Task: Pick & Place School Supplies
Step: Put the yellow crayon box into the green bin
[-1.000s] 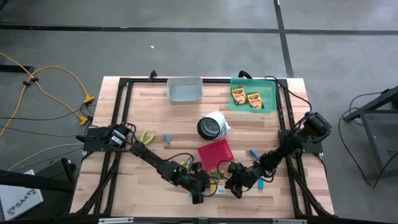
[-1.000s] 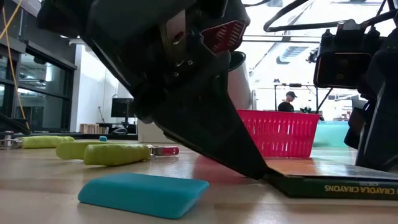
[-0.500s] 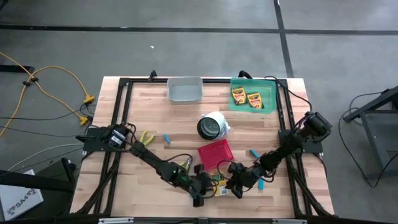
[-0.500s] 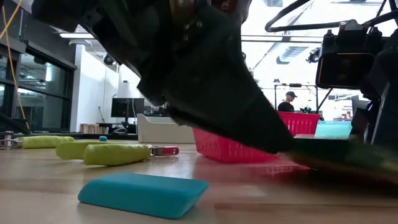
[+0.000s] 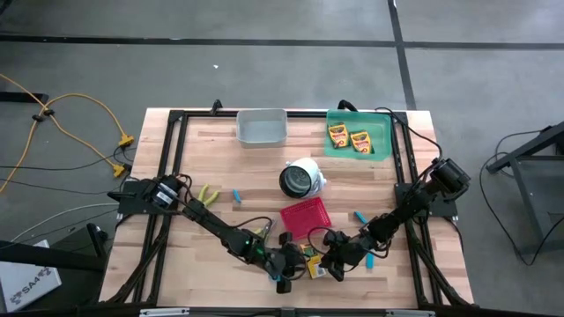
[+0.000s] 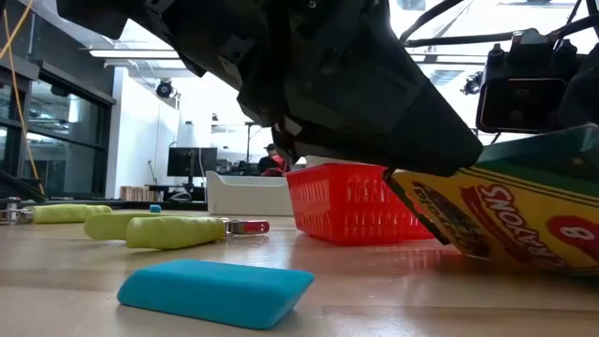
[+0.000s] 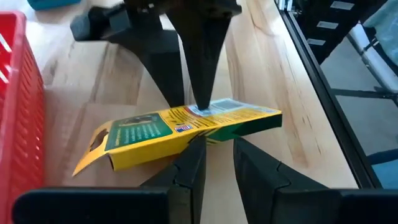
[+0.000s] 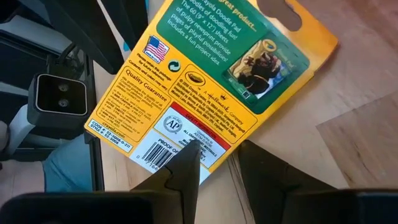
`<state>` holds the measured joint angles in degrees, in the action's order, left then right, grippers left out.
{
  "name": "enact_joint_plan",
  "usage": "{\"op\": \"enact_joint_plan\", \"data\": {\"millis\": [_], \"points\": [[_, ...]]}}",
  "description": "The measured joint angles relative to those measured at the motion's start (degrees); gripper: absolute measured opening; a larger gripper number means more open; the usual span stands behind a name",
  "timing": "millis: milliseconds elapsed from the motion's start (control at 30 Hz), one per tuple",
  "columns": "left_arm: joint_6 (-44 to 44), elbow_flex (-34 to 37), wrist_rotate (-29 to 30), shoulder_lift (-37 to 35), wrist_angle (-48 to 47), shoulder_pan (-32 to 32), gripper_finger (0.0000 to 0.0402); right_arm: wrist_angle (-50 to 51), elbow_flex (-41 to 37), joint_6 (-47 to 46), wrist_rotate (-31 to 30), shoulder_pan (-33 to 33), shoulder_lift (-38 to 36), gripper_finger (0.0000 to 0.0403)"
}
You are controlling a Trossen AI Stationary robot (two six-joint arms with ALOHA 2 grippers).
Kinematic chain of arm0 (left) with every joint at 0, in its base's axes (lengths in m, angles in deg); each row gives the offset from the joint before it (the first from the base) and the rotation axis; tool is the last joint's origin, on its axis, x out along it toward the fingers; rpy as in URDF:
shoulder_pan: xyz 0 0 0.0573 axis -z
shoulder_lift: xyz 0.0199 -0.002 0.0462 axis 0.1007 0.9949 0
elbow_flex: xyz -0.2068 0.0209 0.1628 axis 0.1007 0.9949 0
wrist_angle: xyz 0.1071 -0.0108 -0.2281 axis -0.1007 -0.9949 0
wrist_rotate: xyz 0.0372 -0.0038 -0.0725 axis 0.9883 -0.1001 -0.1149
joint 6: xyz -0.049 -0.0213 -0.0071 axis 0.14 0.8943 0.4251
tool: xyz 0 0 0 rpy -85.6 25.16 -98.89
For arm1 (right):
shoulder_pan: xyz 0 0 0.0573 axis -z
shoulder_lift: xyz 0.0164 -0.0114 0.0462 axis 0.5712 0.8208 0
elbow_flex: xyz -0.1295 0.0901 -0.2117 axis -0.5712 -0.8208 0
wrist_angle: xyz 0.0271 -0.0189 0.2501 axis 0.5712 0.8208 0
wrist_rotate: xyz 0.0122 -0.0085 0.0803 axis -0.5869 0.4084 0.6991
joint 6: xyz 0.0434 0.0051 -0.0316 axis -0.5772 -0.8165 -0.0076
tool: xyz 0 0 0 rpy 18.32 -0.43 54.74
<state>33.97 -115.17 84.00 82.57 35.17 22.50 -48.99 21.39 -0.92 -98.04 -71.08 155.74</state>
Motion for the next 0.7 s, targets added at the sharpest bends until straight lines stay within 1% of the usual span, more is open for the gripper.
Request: {"op": "enact_joint_plan", "data": {"millis": [233, 333, 467, 700], "points": [[-1.65, -0.18, 1.03, 0.03, 2.95, -1.13, 0.0081, -2.28, 0.01, 0.79, -0.22, 0.03, 0.14, 0.0103], [-2.07, 0.05, 1.15, 0.43, 1.83, -1.62, 0.0081, -3.58, 0.26, 0.8, -0.82, 0.15, 0.07, 0.0103], [-1.9, -0.04, 0.66, 0.32, 2.78, -1.86, 0.0081, -4.28, 0.2, 1.69, -0.91, 0.06, 0.09, 0.0103], [-1.82, -0.02, 0.35, 0.31, 2.48, -1.74, 0.0081, -3.61, 0.17, 1.73, -0.83, 0.08, 0.09, 0.0103]]}}
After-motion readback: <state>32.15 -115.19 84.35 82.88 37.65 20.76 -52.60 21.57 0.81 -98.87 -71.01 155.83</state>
